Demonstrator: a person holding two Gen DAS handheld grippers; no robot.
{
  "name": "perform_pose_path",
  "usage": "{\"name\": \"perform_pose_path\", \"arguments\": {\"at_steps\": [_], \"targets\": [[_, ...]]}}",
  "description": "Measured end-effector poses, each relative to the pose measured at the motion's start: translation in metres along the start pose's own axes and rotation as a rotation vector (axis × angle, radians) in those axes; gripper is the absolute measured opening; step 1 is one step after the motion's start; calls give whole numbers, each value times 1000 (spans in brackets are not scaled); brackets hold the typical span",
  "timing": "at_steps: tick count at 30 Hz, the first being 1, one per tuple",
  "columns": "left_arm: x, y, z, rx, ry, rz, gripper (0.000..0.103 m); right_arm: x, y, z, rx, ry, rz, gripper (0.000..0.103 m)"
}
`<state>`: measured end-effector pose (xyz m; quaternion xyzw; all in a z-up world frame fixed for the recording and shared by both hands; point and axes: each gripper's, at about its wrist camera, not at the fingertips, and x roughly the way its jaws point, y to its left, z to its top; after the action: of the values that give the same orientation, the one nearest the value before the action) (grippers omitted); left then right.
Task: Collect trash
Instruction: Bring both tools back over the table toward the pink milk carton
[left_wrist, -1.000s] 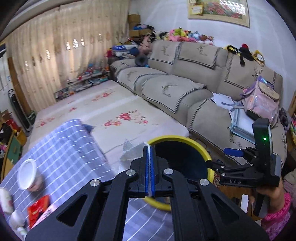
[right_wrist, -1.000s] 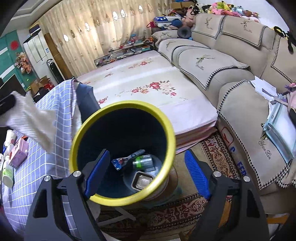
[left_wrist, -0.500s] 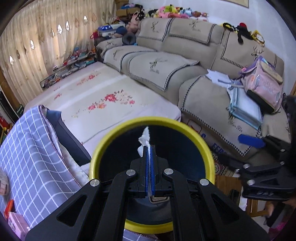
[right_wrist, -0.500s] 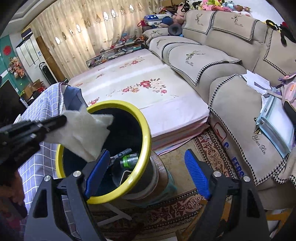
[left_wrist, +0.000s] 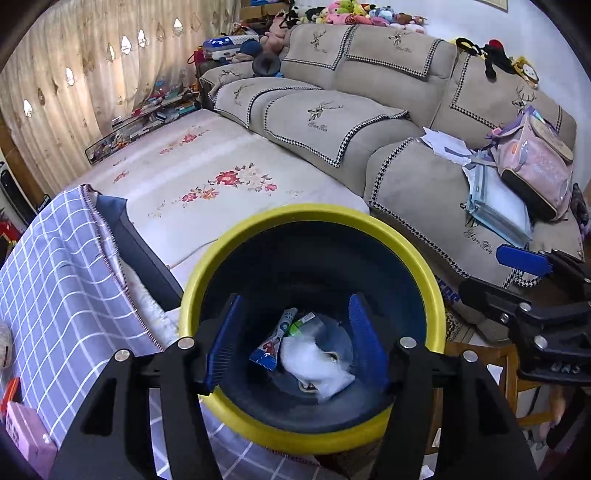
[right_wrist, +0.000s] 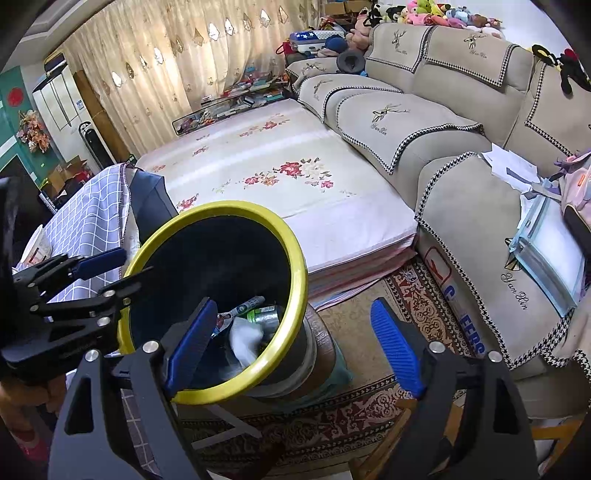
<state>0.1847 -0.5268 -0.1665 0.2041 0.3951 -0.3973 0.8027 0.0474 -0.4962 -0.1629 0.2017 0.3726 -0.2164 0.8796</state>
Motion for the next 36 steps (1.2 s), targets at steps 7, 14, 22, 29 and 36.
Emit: {"name": "perform_pose_path", "arguments": {"at_steps": [7, 14, 22, 29, 36], "targets": [[-66, 27, -27, -89, -73, -1, 71, -7, 6, -2, -14, -6, -4, 81], [-163, 79, -85, -205, -190, 111, 83, -9, 41, -6, -75, -4, 45, 81], [-254, 151, -181, -403, -236, 330, 87, -15, 136, -18, -228, 4, 170, 81], [-303, 205, -254, -545, -252, 423, 87, -22, 238, -35, -366, 17, 285, 82], [-321, 231, -300, -611, -259, 434, 87, -36, 339, -68, -517, 21, 397, 82]]}}
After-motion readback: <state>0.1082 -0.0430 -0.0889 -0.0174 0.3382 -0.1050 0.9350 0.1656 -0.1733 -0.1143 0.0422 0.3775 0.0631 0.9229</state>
